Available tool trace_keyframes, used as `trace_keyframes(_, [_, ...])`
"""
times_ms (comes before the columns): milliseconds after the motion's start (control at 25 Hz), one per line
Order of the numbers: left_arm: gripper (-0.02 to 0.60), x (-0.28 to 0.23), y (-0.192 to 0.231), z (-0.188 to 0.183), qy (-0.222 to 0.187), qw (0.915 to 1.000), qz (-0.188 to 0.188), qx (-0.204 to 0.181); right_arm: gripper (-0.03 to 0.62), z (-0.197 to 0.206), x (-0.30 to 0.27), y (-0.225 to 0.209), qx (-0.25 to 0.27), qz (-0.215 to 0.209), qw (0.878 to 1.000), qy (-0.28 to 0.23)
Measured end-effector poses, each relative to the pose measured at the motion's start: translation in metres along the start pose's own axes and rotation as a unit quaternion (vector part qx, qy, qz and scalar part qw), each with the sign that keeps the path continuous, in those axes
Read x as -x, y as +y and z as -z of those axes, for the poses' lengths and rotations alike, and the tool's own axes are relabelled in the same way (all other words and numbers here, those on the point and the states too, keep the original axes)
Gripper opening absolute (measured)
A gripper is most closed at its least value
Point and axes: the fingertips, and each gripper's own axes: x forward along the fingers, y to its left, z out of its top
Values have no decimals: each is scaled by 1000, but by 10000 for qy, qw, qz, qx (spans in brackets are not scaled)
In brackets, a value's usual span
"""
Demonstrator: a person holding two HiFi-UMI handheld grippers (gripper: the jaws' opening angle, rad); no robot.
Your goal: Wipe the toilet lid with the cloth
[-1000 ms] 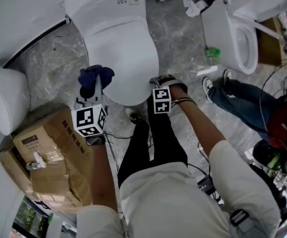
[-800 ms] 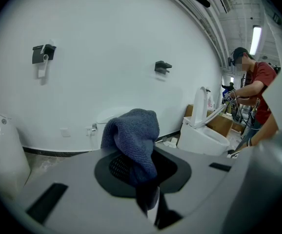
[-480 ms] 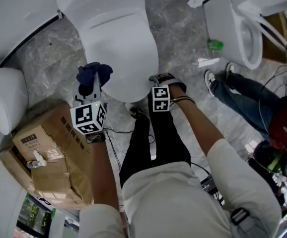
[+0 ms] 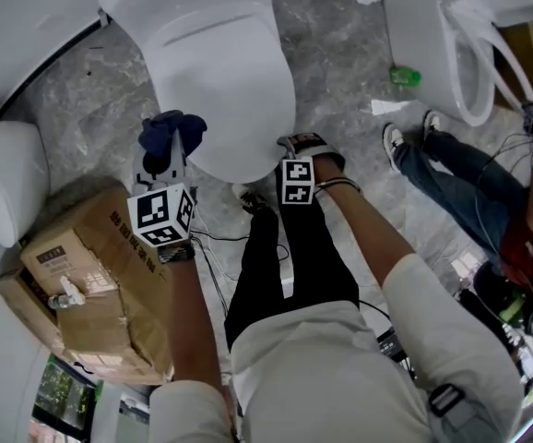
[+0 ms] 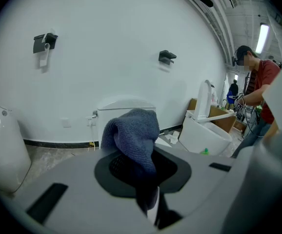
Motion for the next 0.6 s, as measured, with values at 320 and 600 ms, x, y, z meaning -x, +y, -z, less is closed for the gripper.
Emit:
trace_keyframes(320, [51, -7, 3, 8, 109, 9999, 5, 13, 248, 2, -14, 3, -220, -53, 9997, 104])
trace_keyframes(600, [51, -25, 6, 13, 159, 9999, 20, 48, 244, 1, -13, 1, -369, -23, 9993, -55])
